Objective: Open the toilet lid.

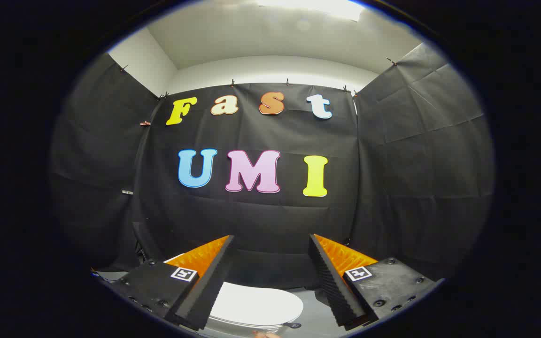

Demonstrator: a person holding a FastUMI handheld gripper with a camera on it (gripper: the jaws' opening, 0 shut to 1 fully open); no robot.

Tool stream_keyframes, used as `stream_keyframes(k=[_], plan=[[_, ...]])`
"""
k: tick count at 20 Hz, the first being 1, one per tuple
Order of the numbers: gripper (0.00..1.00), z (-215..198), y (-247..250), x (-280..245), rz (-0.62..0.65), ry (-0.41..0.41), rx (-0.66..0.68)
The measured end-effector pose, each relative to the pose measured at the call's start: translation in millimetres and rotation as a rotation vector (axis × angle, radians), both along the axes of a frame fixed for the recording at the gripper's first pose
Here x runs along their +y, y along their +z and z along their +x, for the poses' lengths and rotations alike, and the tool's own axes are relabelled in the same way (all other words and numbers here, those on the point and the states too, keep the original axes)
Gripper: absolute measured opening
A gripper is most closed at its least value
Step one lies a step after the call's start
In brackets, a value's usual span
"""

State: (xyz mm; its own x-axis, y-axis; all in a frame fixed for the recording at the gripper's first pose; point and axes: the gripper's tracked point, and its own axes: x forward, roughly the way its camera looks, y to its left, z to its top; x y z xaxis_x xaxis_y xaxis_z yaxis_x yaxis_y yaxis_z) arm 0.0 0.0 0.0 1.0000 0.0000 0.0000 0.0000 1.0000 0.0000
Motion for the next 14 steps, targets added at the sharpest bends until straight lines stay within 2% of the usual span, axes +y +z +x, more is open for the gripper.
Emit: stream_keyframes(k=[14], plan=[[0.98, -2.5, 1.0, -1.9, -0.001, 0.001, 0.012]])
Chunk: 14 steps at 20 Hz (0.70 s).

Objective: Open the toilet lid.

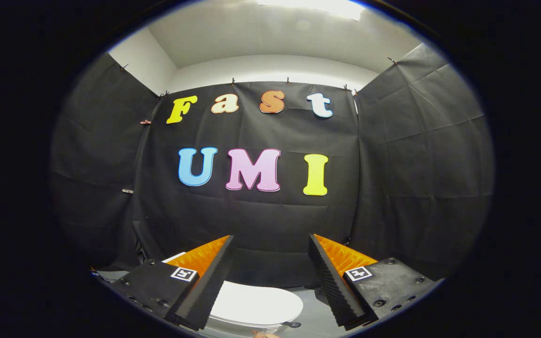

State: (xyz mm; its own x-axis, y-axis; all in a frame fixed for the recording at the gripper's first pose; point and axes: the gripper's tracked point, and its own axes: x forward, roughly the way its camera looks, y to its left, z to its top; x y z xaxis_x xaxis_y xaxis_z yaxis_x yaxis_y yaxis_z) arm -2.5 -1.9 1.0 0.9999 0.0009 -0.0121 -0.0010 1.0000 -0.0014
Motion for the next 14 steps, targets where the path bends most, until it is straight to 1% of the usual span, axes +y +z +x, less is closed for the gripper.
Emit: stream_keyframes(k=[14], plan=[[0.99, -1.2, 3.7, 0.0, 0.010, -0.003, -0.004]])
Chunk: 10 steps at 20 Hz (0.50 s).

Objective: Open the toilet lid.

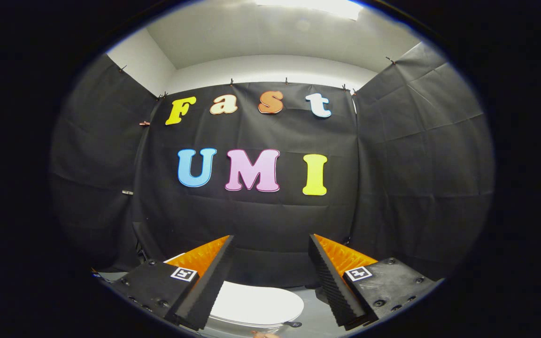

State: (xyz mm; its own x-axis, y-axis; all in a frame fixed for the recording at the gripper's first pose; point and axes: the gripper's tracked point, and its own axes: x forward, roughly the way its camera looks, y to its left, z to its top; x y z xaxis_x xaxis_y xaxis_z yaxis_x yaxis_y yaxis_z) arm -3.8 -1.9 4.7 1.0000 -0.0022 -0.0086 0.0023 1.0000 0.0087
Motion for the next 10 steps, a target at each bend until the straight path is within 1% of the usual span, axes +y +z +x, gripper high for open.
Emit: stream_keyframes(k=[5, 10], plan=[[0.98, 2, -1, -2, 0.018, -0.024, 0.002], [0.99, 18, -16, -18, 0.059, -0.068, 0.047]])
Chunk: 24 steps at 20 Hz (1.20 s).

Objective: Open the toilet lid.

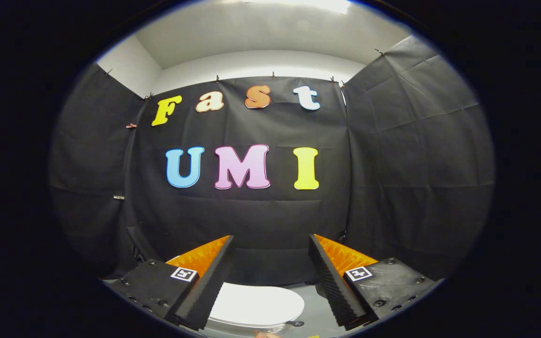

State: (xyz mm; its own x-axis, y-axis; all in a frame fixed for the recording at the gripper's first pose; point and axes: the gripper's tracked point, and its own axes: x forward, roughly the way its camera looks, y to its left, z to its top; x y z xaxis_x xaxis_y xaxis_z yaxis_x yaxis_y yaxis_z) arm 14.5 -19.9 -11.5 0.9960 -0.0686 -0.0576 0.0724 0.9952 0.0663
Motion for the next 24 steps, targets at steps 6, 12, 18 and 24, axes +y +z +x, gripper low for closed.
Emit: stream_keyframes(k=[6, 12, 18, 24], plan=[[0.98, 31, -40, -28, 0.080, -0.059, 0.089], [0.99, 53, -93, -59, 0.236, -0.102, 0.171], [0.99, 69, -180, -96, 0.380, -0.157, 0.311], [0.99, 77, -257, -128, 0.547, -0.220, 0.396]])
